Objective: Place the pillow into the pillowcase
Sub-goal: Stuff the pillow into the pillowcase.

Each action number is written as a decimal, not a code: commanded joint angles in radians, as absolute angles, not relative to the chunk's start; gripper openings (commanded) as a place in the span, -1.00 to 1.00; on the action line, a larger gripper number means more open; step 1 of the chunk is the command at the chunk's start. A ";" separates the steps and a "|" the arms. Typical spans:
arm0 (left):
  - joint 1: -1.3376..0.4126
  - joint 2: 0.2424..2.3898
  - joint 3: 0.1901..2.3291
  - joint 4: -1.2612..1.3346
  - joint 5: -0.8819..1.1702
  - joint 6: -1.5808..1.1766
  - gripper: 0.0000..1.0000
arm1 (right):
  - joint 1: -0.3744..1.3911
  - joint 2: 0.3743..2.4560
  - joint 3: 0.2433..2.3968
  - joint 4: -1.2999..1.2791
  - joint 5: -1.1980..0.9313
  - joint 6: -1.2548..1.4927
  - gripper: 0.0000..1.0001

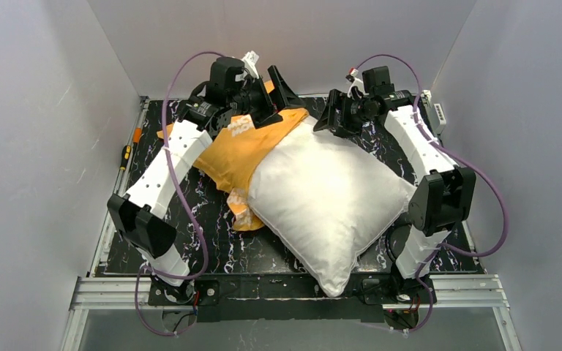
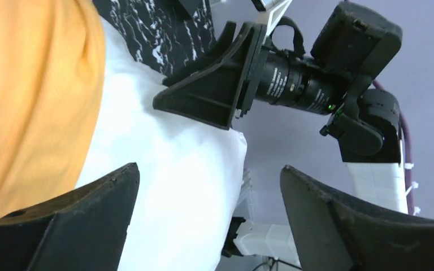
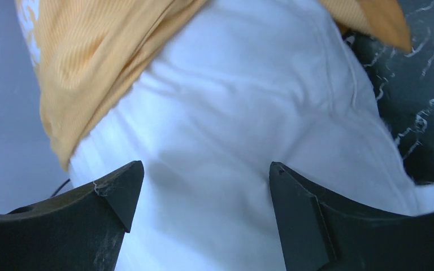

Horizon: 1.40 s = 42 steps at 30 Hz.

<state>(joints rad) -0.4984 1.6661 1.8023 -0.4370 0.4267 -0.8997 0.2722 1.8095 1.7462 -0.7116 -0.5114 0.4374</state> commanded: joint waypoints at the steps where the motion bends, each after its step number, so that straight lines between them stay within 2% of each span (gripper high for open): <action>1: -0.500 1.622 1.932 -0.767 0.294 -0.650 0.92 | 0.272 1.730 1.727 -0.851 -0.417 0.309 0.80; 5: -0.500 1.592 1.918 -0.911 0.184 -0.523 0.94 | 0.267 1.701 1.656 -0.846 -0.432 0.305 0.82; 8: -0.501 1.579 1.886 -0.954 0.132 -0.456 0.87 | 0.267 1.689 1.653 -0.857 -0.450 0.308 0.82; 12: -0.501 1.619 1.904 -0.967 0.081 -0.416 0.75 | 0.268 1.673 1.719 -0.883 -0.447 0.291 0.80; 19: -0.511 1.782 2.042 -0.967 0.138 -0.382 0.75 | 0.358 1.679 1.891 -0.985 -0.331 0.244 0.78; 26: -0.558 1.892 2.116 -0.964 0.111 -0.340 0.69 | 0.467 1.650 1.768 -0.859 -0.433 0.258 0.55; 28: -0.561 1.917 2.120 -0.965 0.075 -0.341 0.52 | 0.483 1.679 1.735 -0.853 -0.454 0.272 0.35; 30: -0.561 1.929 2.131 -0.970 0.023 -0.349 0.32 | 0.489 1.717 1.722 -0.864 -0.458 0.293 0.31; 34: -0.559 1.915 2.173 -0.968 -0.003 -0.348 -0.33 | 0.489 1.788 1.715 -0.850 -0.478 0.318 0.23; 38: -0.557 1.876 2.225 -0.960 0.118 -0.351 -1.00 | 0.489 1.856 1.707 -0.780 -0.531 0.352 0.23; 42: -0.555 1.807 2.194 -0.864 0.352 -0.400 -1.00 | 0.489 1.919 1.698 -0.700 -0.592 0.405 0.20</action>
